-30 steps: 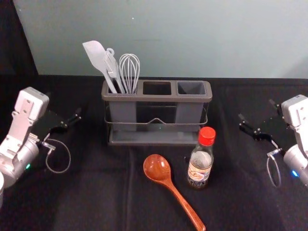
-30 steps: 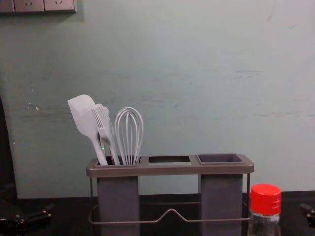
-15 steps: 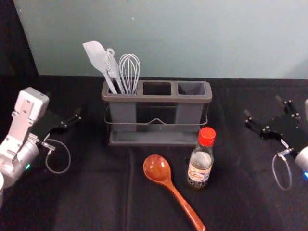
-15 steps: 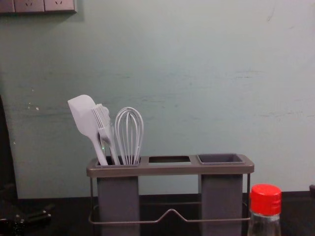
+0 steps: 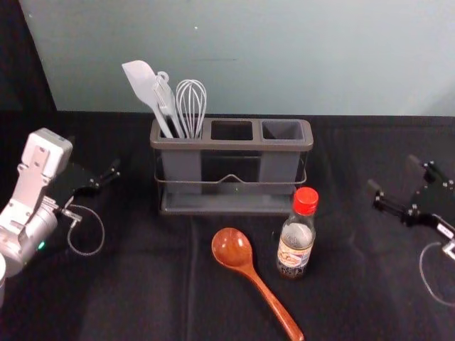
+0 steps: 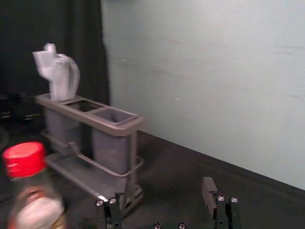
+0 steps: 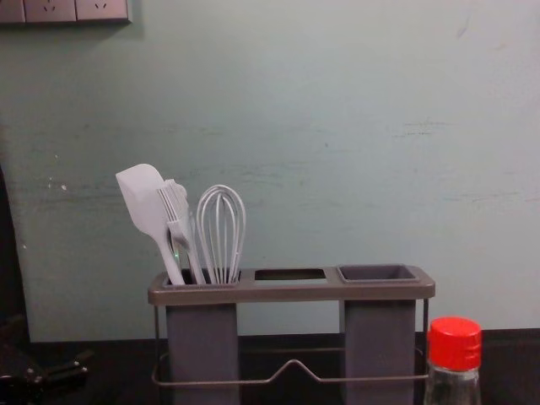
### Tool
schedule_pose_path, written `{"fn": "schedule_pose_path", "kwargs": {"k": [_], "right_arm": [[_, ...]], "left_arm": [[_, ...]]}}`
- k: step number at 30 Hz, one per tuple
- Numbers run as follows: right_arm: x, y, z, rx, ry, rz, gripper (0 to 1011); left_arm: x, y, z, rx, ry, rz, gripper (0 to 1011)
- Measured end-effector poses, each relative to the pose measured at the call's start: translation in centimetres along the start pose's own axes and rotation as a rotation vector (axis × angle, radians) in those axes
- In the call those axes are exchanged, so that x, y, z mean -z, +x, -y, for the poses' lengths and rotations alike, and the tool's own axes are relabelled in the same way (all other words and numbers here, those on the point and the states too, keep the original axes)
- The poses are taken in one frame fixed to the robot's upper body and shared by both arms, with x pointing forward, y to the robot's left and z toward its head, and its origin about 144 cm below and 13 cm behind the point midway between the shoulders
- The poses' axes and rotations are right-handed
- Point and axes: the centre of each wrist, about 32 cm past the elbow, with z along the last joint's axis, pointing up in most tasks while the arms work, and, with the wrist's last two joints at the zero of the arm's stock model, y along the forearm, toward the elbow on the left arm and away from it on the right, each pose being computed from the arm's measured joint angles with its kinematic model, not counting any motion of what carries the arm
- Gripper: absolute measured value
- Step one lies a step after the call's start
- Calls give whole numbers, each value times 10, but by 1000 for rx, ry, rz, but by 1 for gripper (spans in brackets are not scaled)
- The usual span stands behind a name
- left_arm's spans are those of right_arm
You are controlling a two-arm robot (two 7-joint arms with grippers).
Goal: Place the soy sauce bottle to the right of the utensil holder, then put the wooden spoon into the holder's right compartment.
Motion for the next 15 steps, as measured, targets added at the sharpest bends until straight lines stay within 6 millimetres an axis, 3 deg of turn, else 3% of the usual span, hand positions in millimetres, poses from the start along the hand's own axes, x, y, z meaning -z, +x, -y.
{"fn": "schedule_pose_path", "kwargs": {"k": [15], "right_arm": [[6, 8, 7, -285, 21, 19, 1004]], "left_arm": [[0, 0, 0, 0, 0, 0, 1005]]}}
